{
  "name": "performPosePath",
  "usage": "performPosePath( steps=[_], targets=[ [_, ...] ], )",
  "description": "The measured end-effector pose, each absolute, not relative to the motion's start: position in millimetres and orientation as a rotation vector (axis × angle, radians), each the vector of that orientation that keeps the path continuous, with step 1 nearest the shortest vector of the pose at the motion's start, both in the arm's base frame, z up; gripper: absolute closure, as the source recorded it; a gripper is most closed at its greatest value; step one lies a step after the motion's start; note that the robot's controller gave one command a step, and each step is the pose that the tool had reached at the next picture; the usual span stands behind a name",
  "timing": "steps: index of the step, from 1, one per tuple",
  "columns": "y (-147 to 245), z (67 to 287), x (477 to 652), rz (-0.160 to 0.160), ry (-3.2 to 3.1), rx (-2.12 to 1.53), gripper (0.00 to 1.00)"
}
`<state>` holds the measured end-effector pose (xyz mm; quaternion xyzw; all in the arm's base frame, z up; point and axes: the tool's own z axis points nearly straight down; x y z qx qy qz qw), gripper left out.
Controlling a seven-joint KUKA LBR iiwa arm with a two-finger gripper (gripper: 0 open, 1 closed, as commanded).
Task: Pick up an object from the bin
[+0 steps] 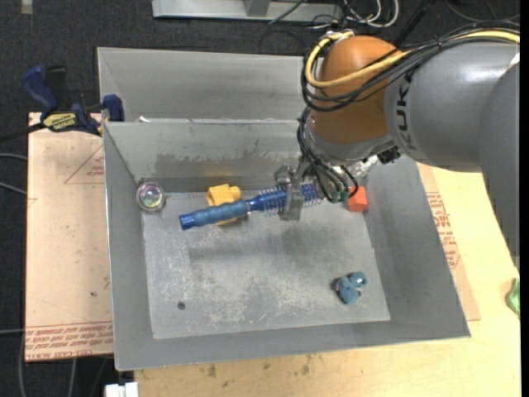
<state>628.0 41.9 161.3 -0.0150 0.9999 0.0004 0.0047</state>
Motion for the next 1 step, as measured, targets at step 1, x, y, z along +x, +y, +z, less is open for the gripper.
performPosePath(
  steps=[1],
  targets=[
    [43.9, 242.2, 633.0, 0.001, 3.13, -0.065, 1.0]
  ],
)
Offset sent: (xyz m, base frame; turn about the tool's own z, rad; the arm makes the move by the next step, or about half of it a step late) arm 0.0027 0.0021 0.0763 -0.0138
